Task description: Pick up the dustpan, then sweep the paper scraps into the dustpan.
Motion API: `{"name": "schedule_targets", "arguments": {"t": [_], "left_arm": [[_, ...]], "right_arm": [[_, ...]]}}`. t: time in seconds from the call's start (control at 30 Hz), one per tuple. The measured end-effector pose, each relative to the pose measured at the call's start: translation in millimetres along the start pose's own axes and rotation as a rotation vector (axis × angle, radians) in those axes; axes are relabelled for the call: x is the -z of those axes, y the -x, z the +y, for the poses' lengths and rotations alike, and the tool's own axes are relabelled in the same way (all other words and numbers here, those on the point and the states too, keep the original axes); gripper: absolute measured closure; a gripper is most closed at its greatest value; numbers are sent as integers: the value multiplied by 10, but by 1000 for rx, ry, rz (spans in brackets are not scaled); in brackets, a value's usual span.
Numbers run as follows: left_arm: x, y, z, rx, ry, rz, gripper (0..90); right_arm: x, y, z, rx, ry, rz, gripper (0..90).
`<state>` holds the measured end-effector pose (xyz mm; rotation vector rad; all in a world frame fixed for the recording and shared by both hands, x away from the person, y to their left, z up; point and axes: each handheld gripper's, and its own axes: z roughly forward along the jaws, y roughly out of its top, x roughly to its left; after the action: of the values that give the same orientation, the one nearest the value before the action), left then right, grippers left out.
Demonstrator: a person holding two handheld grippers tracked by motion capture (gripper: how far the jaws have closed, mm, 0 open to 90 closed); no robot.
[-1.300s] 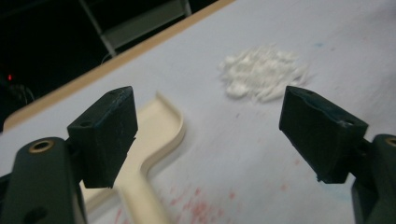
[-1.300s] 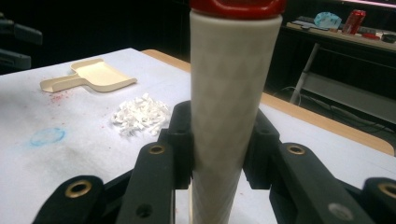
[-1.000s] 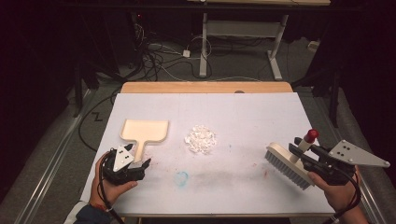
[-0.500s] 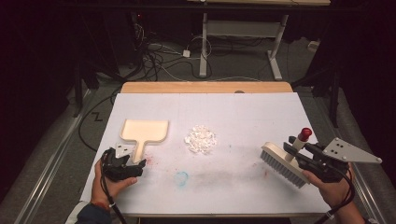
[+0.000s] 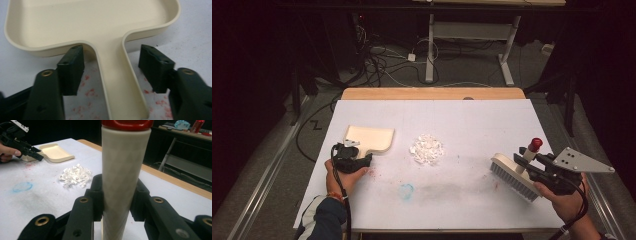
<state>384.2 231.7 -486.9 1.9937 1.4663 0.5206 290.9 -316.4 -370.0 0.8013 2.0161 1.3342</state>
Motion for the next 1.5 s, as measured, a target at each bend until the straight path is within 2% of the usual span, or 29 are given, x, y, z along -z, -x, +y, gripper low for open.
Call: {"name": "schedule_targets", "arguments": {"t": [0.1,0.17,0.23,0.33,0.43,0.53,0.6,0.73,0.9,0.93,1.1,1.3,1.5], "left_arm": [[-10,-28,37,2,-7,5,569],[-21,-51,59,-24,-18,-3,631],[-29,-67,65,-26,-17,-15,634],[-28,-94,124,-48,-40,-26,637],[-3,-112,151,-73,-51,-13,638],[76,-141,158,-86,-46,-12,640],[130,-171,146,-77,-36,-28,640],[235,-190,143,-97,-29,-26,640],[369,-153,145,-129,-14,-17,640],[442,-124,146,-157,-13,5,640],[655,-113,147,-195,2,5,640],[842,-59,67,-237,-7,-19,640],[961,43,-42,-283,-44,-46,640]], "right_arm": [[-23,-1,-12,-3,-5,9,700],[-32,-4,-16,0,-12,10,701],[-33,-7,-16,1,-12,10,700],[-31,-15,-6,8,-15,3,701],[-32,-10,6,5,-8,6,701],[-39,5,14,4,-2,11,701],[-41,15,18,-3,0,14,701],[-36,6,26,10,2,18,701],[-49,3,22,9,-3,17,701],[-51,6,23,10,-2,17,701],[-42,20,20,5,3,16,701],[-39,22,44,3,12,8,701],[-141,75,72,-11,14,11,701]]}}
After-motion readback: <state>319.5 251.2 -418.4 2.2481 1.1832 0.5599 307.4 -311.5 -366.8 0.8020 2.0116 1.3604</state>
